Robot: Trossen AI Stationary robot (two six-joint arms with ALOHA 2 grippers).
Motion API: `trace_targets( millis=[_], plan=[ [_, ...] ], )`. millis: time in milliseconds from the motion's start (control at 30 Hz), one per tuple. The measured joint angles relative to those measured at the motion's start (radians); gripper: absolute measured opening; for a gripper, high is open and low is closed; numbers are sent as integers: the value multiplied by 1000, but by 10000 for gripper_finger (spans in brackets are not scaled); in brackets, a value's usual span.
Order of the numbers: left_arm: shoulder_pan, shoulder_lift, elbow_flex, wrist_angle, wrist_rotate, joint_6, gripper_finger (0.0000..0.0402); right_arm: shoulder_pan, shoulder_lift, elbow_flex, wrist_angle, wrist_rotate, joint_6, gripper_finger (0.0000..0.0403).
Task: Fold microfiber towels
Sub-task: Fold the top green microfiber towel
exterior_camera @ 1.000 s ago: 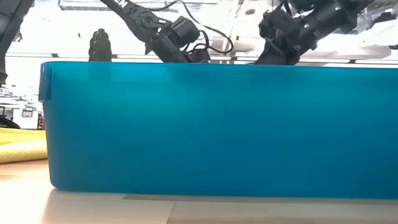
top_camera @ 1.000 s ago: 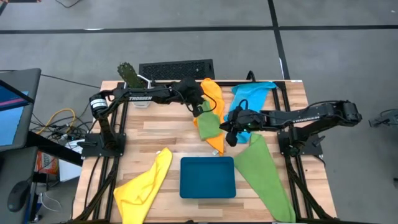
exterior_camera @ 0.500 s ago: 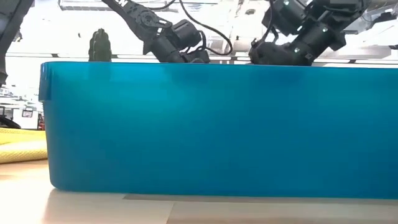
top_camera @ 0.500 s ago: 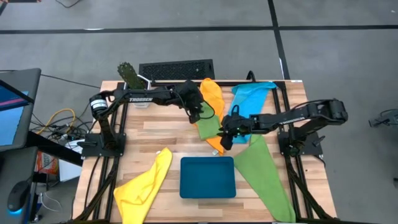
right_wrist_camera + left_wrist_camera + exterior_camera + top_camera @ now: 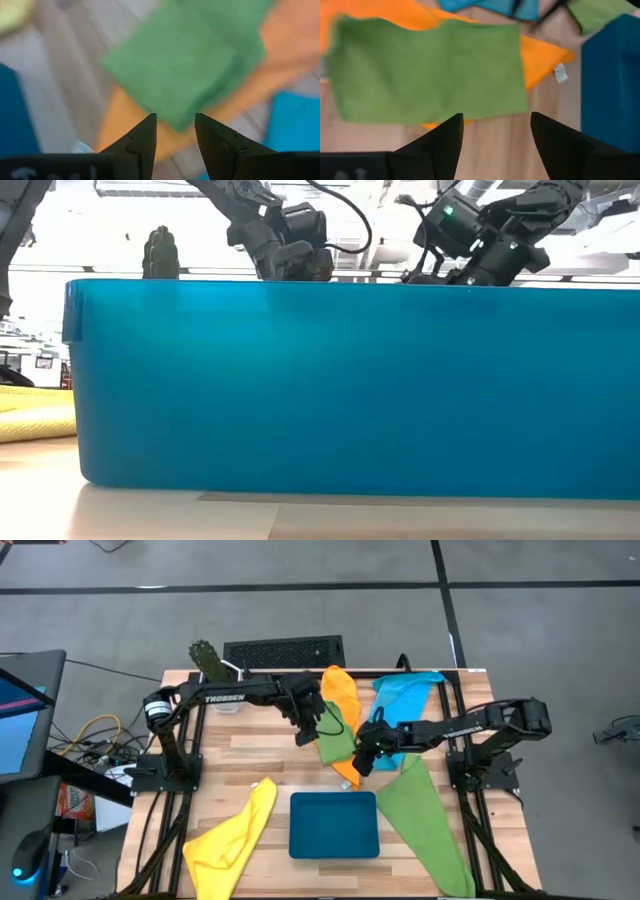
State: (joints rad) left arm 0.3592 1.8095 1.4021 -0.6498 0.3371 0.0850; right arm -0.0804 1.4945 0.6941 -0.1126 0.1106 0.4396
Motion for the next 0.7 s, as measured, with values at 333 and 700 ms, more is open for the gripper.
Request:
trace_targets(
  millis=[333, 700],
  plan=[
    [-87, -16, -17, -16, -28, -57, 215, -27, -1, -8, 15, -61, 34, 169],
    [-123, -127, -17, -41, -215, -86, 214, -24, 109, -10, 111, -107, 60, 161]
  ],
)
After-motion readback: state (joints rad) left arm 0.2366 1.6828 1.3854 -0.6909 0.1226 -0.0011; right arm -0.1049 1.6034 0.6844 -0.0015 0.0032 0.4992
